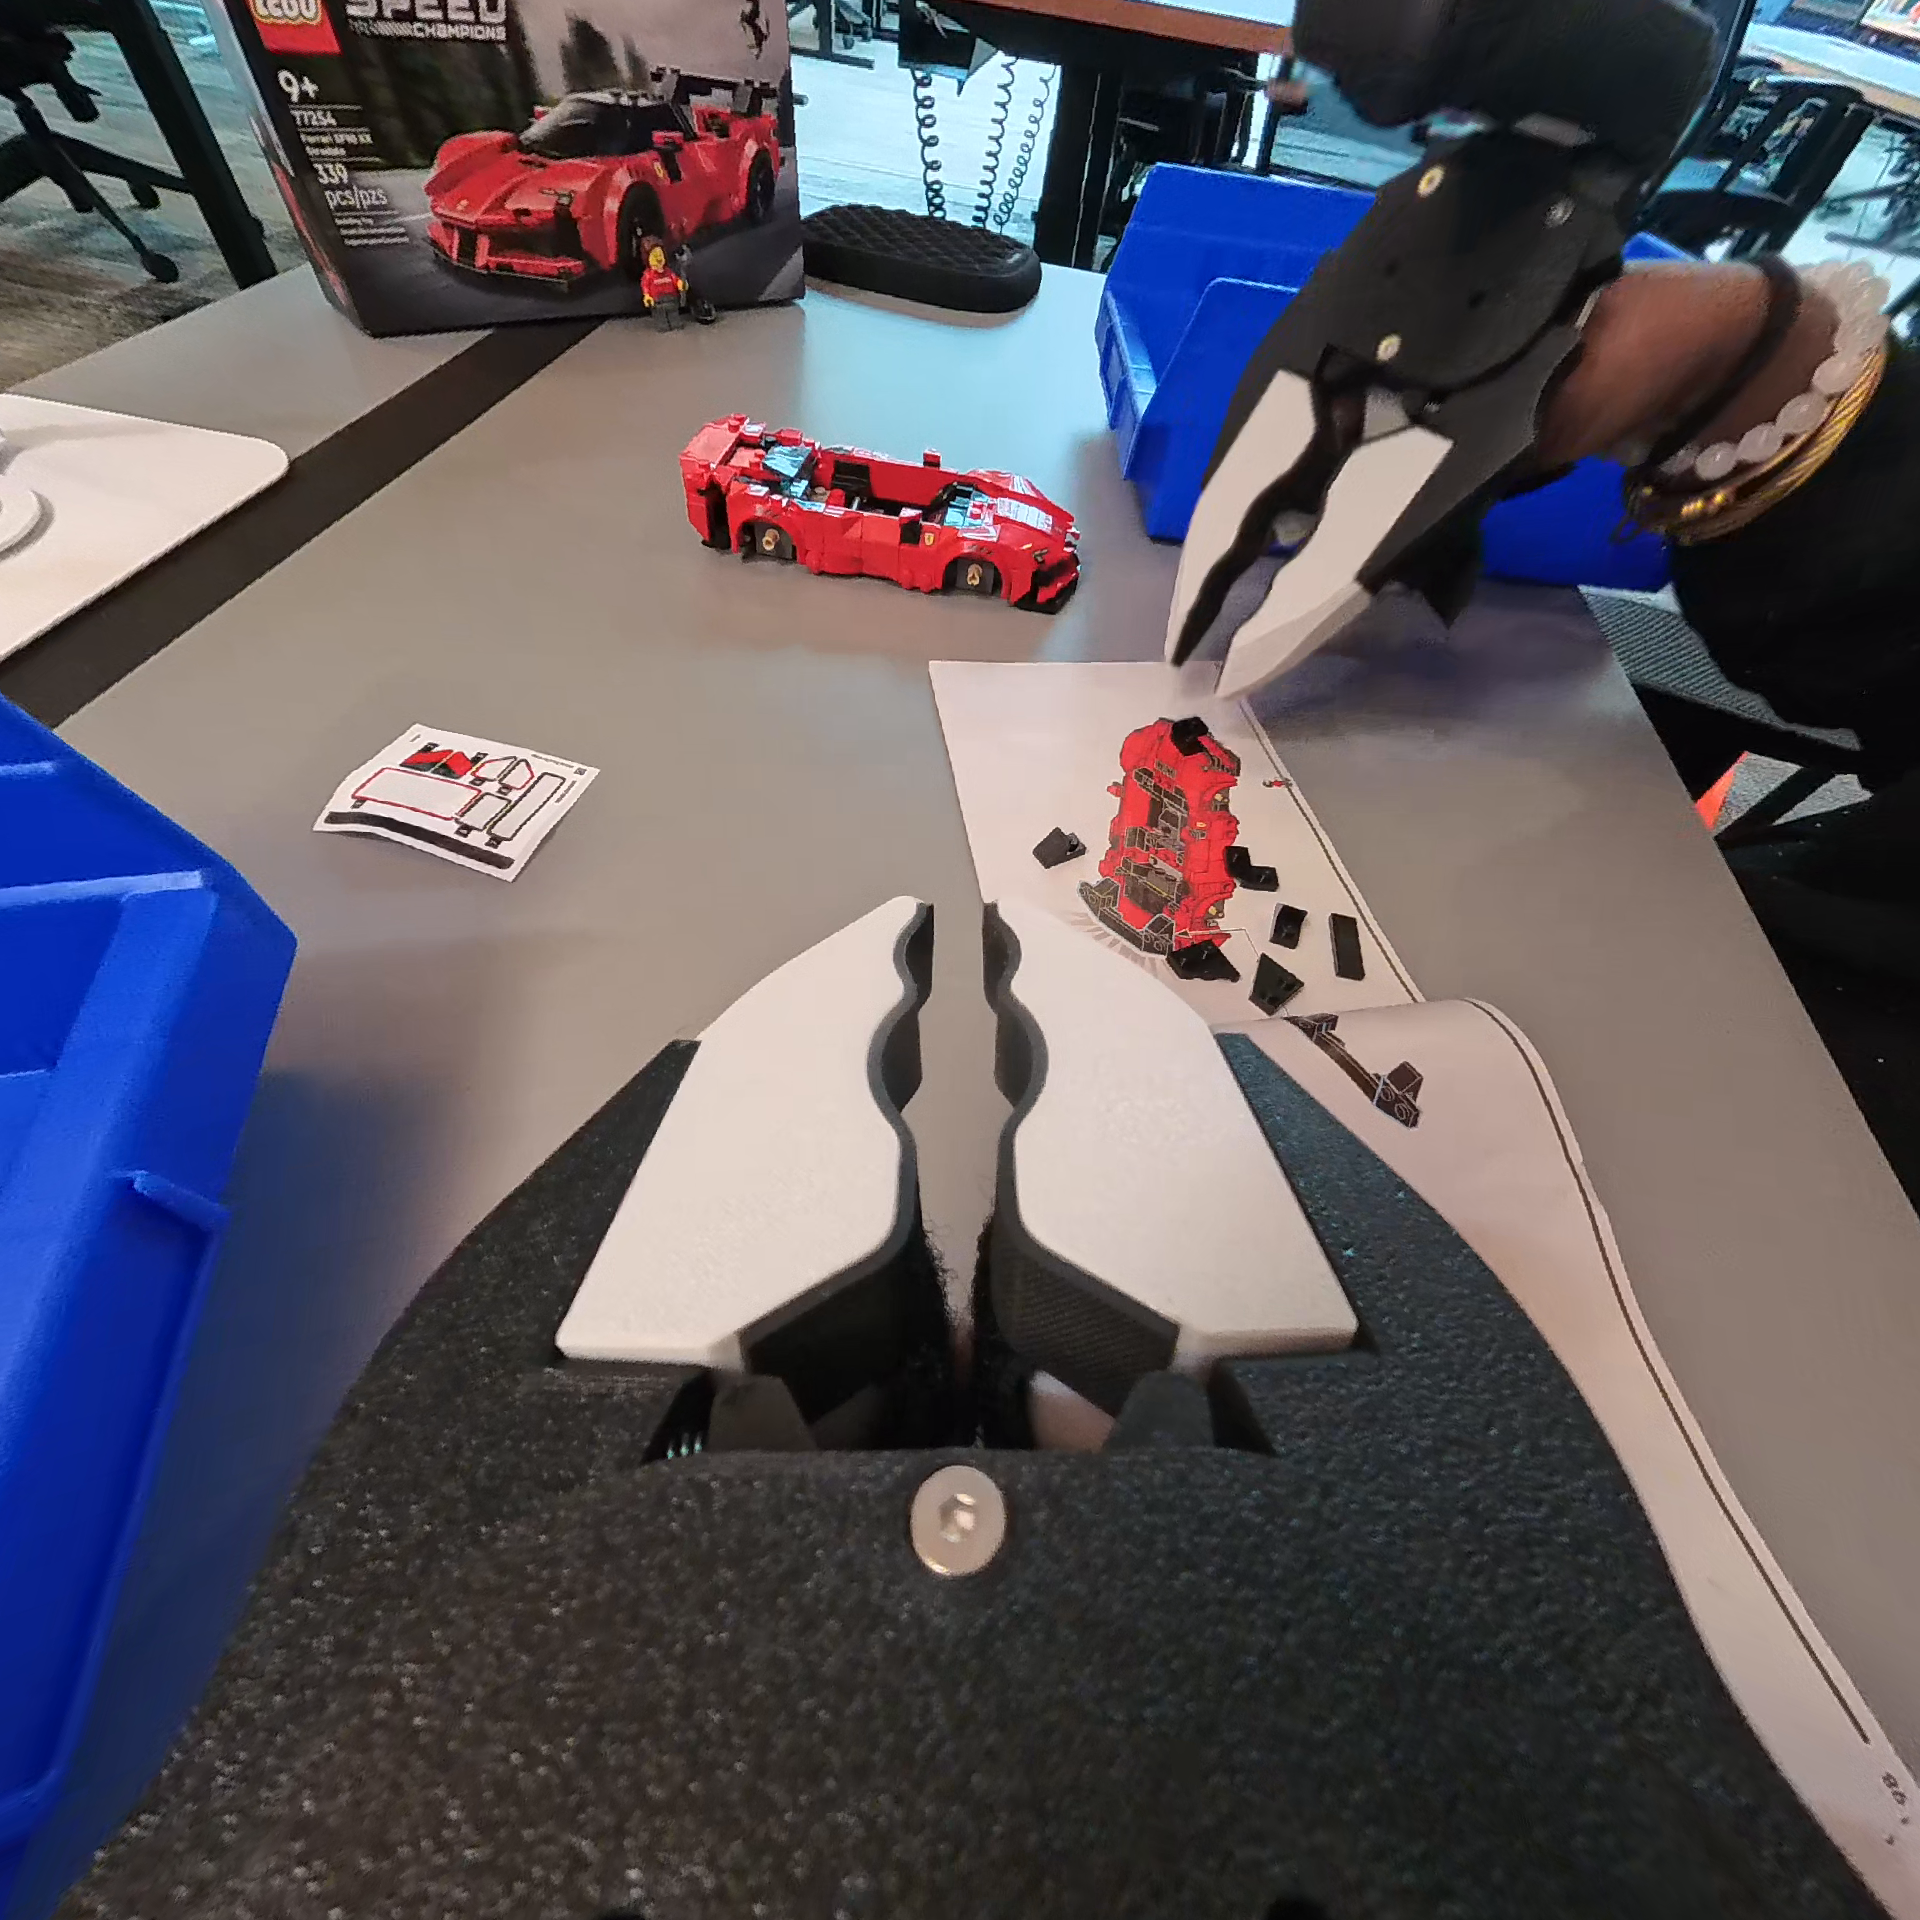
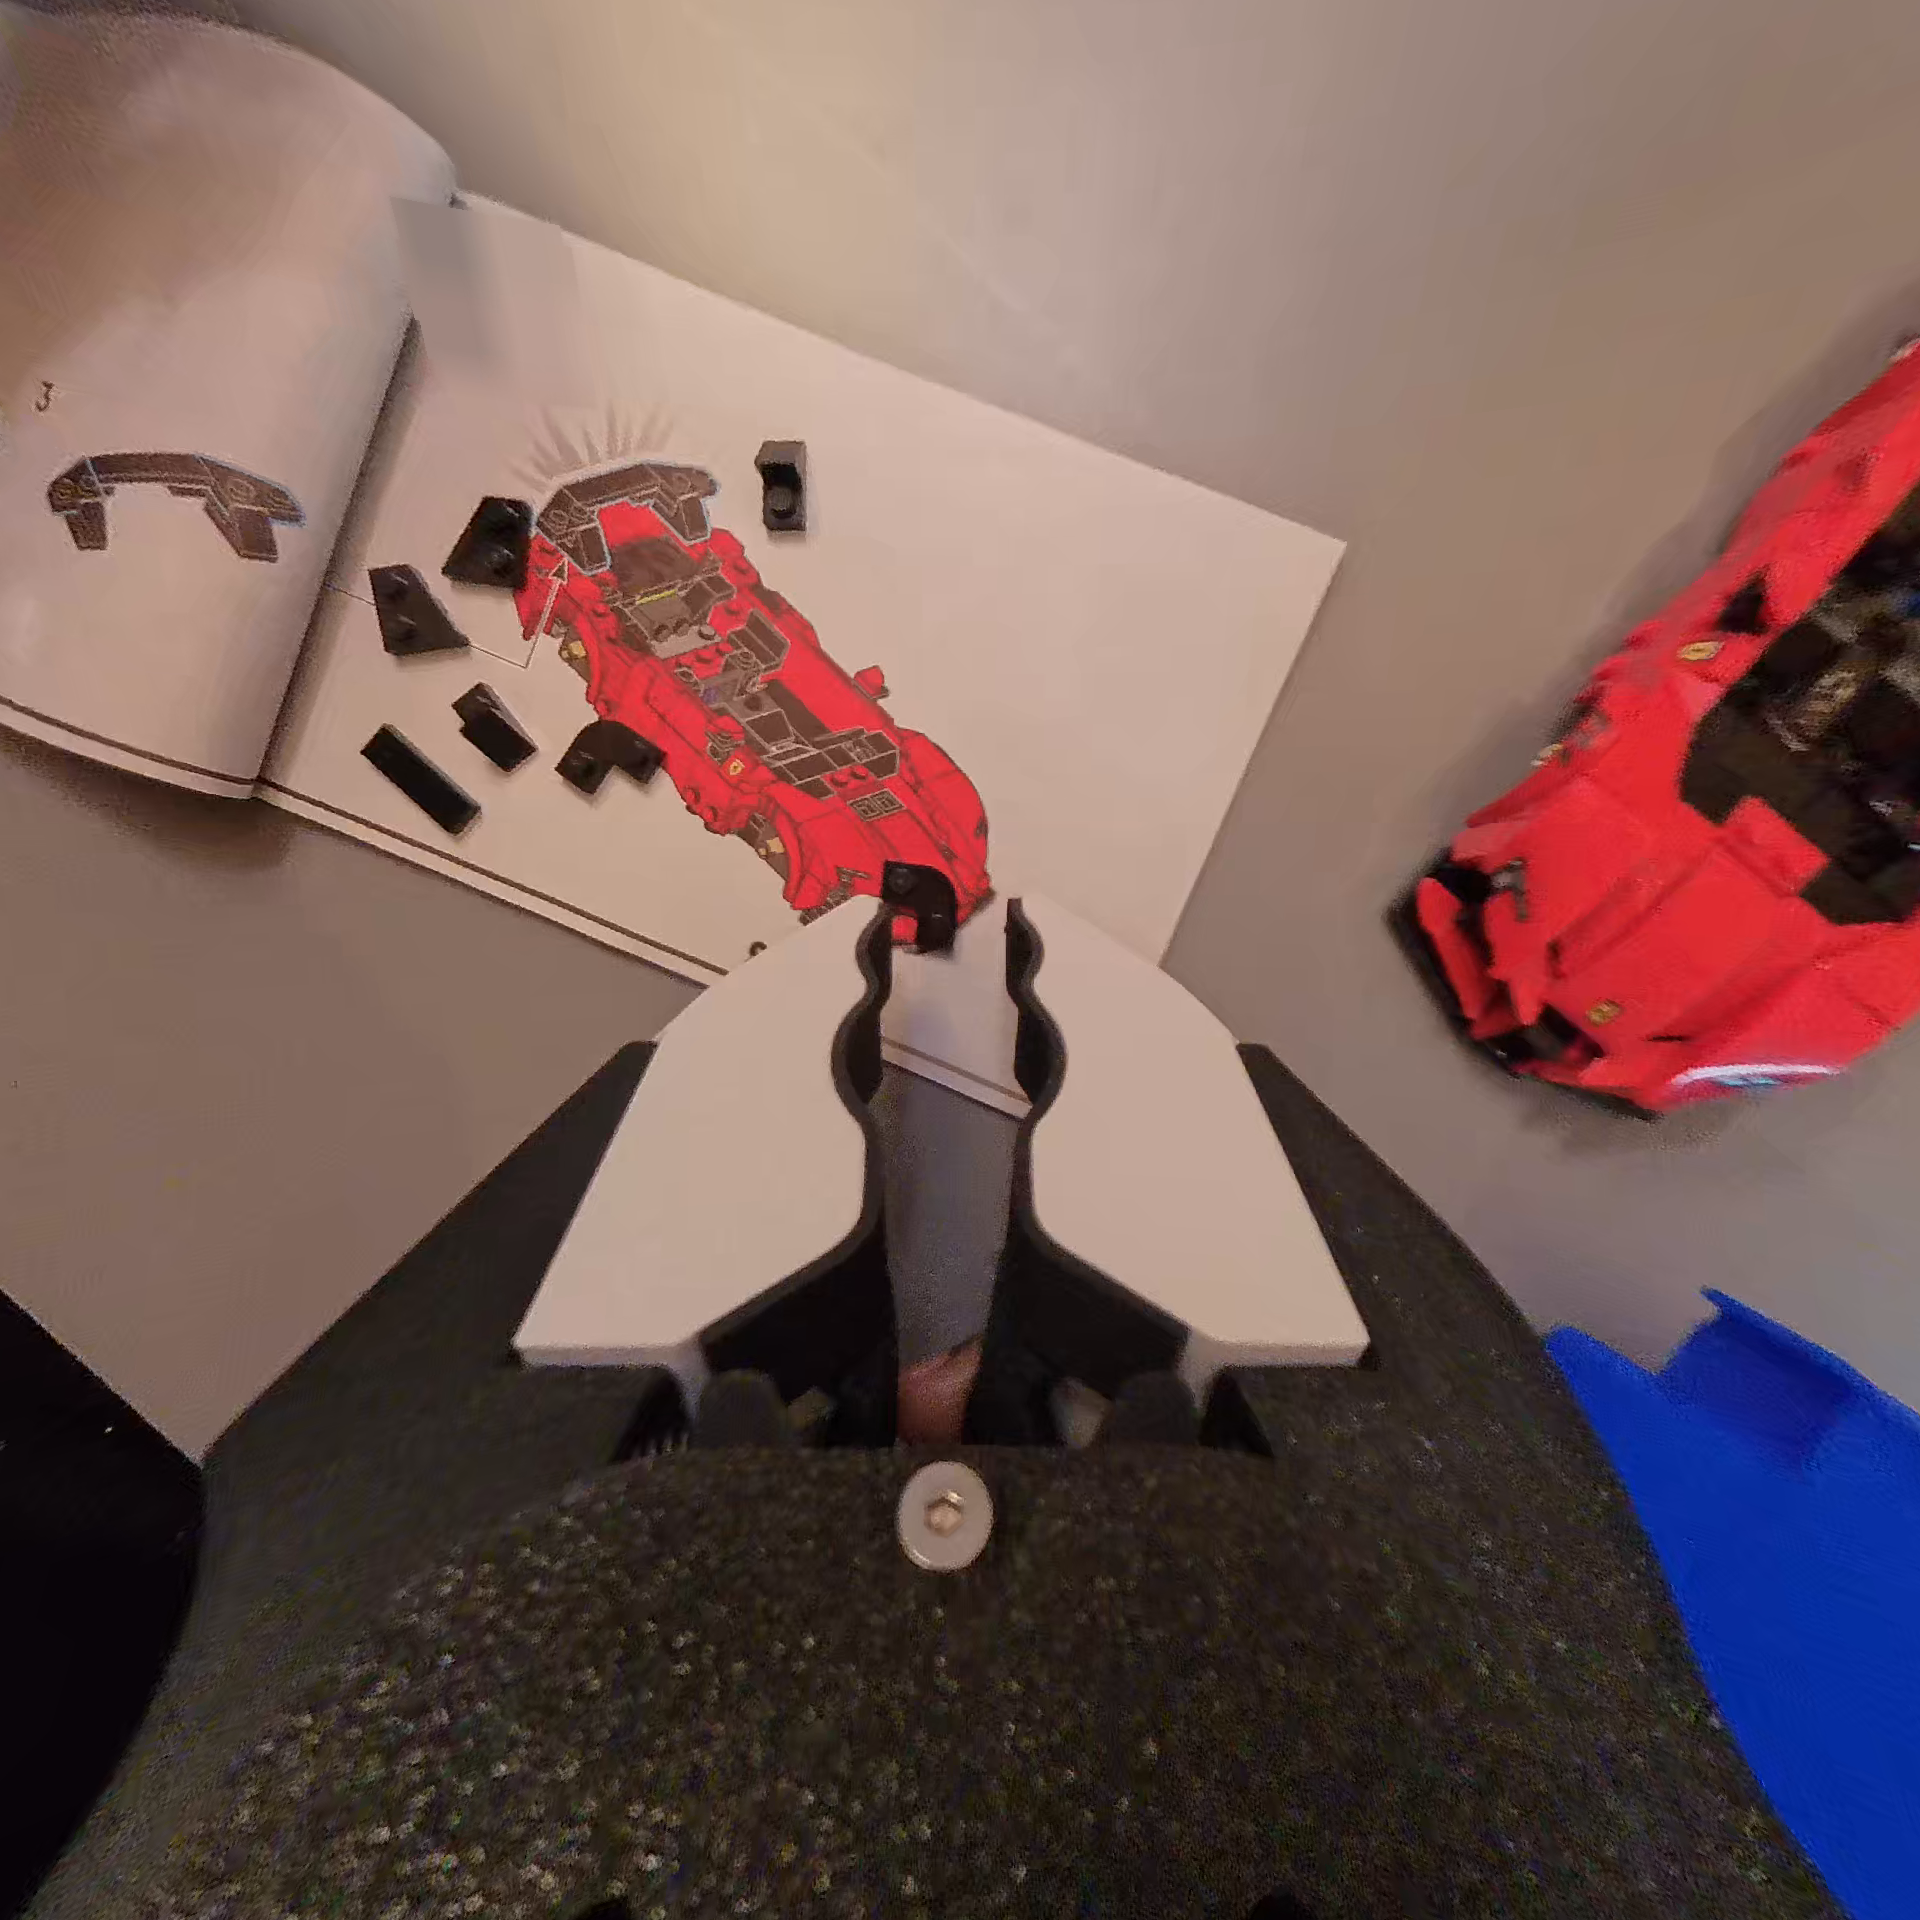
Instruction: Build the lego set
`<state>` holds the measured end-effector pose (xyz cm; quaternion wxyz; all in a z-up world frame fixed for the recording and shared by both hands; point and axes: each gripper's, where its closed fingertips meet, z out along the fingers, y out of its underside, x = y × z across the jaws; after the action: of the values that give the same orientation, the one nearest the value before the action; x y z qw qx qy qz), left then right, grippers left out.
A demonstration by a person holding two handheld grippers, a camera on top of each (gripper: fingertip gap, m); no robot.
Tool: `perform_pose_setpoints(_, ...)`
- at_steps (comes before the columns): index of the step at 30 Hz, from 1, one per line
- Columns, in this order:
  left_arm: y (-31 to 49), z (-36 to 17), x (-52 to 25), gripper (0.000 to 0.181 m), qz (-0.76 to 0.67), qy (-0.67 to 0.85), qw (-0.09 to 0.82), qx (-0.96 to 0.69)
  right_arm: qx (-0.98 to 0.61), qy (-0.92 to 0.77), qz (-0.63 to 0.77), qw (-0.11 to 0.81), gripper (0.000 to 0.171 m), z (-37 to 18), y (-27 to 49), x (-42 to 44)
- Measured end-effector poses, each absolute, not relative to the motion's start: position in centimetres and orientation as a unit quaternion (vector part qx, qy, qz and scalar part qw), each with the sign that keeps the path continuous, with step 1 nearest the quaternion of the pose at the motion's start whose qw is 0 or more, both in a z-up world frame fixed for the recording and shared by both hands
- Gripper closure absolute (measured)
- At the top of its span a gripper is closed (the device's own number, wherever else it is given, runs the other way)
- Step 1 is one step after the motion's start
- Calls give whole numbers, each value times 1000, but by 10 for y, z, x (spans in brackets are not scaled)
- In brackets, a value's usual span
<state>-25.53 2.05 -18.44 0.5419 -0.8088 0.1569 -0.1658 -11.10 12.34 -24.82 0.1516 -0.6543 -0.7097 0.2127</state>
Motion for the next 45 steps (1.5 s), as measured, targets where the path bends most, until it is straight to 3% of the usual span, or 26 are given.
perform_pose_setpoints(3,21,-183,-256,173,-163,156,544,-808,-649,-716,197,164,154,-239,131,-106)
perform_pose_setpoints(9,21,-184,-257,173,-163,155,543,-809,-480,-830,237,155,161,-246,66,-124)
perform_pose_setpoints(14,20,-184,-258,173,-160,156,543,-810,-482,-838,225,119,169,-259,59,-130)
perform_pose_setpoints(24,20,-186,-259,173,-162,154,540,-812,-456,-851,226,130,170,-259,61,-137)
perform_pose_setpoints(27,19,-186,-259,173,-163,152,540,-811,-477,-839,215,152,168,-250,80,-130)
perform_pose_setpoints(29,19,-186,-259,173,-164,152,540,-811,-513,-819,200,161,156,-247,100,-119)
perform_pose_setpoints(32,20,-187,-258,173,-169,154,540,-810,-525,-800,254,143,158,-242,93,-115)
perform_pose_setpoints(36,21,-192,-257,173,-166,156,531,-816,-558,-787,188,186,163,-245,122,-112)
perform_pose_setpoints(42,21,-189,-257,173,-167,155,536,-813,-596,-767,183,150,152,-262,126,-101)
perform_pose_setpoints(45,21,-190,-256,173,-167,156,536,-813,-610,-753,201,143,162,-263,122,-103)
